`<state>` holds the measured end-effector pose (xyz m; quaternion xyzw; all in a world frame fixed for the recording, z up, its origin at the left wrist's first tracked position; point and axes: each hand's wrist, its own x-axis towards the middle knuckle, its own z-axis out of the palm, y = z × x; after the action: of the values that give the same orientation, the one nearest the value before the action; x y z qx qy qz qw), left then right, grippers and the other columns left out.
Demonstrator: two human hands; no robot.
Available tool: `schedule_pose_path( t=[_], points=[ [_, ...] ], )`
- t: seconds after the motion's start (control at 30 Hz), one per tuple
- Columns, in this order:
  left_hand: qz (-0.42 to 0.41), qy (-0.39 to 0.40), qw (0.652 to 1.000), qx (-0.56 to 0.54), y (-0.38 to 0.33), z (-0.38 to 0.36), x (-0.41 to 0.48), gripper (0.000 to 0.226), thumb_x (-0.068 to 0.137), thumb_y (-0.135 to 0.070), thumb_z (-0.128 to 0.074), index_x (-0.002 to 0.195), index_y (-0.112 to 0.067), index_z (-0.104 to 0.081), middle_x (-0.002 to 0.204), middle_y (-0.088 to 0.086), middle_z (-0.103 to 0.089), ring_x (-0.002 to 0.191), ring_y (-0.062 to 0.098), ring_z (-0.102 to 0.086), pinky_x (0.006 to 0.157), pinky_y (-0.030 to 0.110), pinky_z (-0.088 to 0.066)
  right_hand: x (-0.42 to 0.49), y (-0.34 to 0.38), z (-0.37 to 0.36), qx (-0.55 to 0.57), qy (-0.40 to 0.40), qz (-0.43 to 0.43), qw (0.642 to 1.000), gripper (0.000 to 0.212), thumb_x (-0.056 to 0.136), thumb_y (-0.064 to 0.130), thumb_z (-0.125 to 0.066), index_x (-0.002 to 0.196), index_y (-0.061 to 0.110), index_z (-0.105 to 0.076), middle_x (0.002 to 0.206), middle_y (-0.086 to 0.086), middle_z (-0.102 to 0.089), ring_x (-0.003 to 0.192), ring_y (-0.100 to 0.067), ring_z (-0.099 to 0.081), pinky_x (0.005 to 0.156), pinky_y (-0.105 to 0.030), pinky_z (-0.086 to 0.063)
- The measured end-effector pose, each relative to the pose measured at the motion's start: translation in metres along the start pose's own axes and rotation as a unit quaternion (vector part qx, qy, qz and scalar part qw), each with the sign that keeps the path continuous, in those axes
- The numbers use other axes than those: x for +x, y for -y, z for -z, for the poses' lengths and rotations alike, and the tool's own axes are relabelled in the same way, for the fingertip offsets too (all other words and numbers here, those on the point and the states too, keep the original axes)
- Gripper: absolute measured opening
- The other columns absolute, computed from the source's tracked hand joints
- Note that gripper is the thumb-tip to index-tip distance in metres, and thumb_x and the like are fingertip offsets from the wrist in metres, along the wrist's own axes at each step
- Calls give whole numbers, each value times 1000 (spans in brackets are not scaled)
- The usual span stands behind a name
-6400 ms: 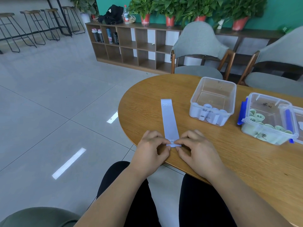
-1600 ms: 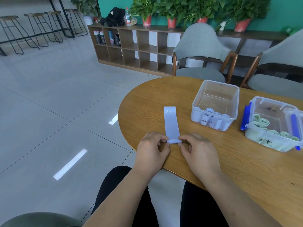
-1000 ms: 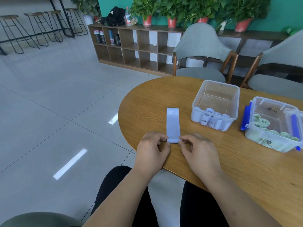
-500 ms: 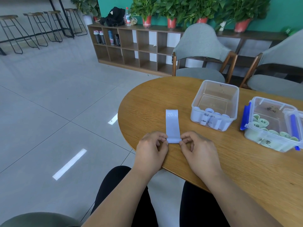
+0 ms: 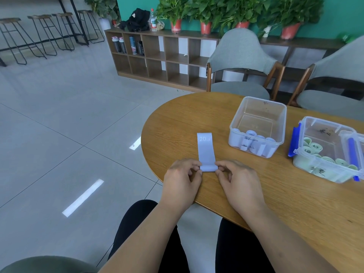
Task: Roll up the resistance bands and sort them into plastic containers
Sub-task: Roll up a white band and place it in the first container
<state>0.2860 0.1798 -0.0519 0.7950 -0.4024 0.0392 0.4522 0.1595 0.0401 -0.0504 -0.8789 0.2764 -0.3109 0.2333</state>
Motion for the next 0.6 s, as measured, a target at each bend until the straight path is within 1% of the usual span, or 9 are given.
schedule_pose_path(
  t=[0.1, 0.2, 0.3, 0.37, 0.43, 0.5, 0.6],
  points=[
    [7, 0, 1000, -5, 0, 0, 0, 20, 92, -22, -76, 109, -31, -75, 90, -23, -68, 87, 7, -60, 75, 13, -47, 0, 1, 2, 15, 3, -6, 1000, 22, 92, 23, -76, 112, 31, -74, 90, 21, -70, 68, 8, -54, 67, -21, -49],
    [-3, -3, 1000, 3, 0, 1, -1, 16, 92, -21, -76, 106, -29, -76, 91, -22, -68, 86, 5, -59, 74, 14, -47, 0, 1, 2, 7, 6, -6, 1000, 18, 92, 24, -75, 108, 32, -74, 90, 22, -68, 67, 8, -53, 66, -18, -45],
    [-21, -4, 1000, 14, 1, -1, -1, 16, 92, -21, -76, 107, -27, -75, 94, -20, -67, 87, 6, -58, 75, 19, -50, 0, 1, 0, 1, -1, -2, 1000, 15, 93, 25, -75, 107, 31, -76, 90, 21, -64, 67, 5, -51, 66, -25, -50],
    [-22, -1, 1000, 20, 1, -1, 0, 18, 91, -21, -76, 108, -28, -75, 96, -20, -67, 88, 6, -57, 75, 20, -50, 0, 0, 0, -6, 0, 1, 1000, 17, 91, 27, -78, 108, 31, -76, 92, 20, -64, 68, 3, -49, 66, -29, -52],
    [-12, 1, 1000, 16, 1, -1, 1, 20, 90, -21, -76, 108, -29, -75, 96, -20, -68, 88, 6, -58, 76, 20, -50, 0, -1, -1, -13, 5, 2, 1000, 20, 91, 26, -79, 110, 31, -76, 94, 20, -66, 69, 6, -47, 67, -26, -50],
    [0, 0, 1000, 9, 1, -1, 1, 20, 90, -20, -76, 107, -30, -75, 94, -21, -68, 87, 6, -59, 76, 20, -50, 1, -2, -2, -12, 7, 0, 1000, 21, 91, 24, -79, 111, 30, -77, 94, 20, -67, 69, 11, -46, 67, -18, -43],
    [11, -6, 1000, 1, -1, -2, 2, 20, 90, -22, -76, 109, -30, -76, 92, -21, -69, 86, 7, -60, 76, 20, -51, 2, -4, -1, -1, 4, -2, 1000, 21, 93, 25, -77, 113, 29, -78, 93, 21, -68, 69, 12, -49, 68, -9, -36]
  ],
)
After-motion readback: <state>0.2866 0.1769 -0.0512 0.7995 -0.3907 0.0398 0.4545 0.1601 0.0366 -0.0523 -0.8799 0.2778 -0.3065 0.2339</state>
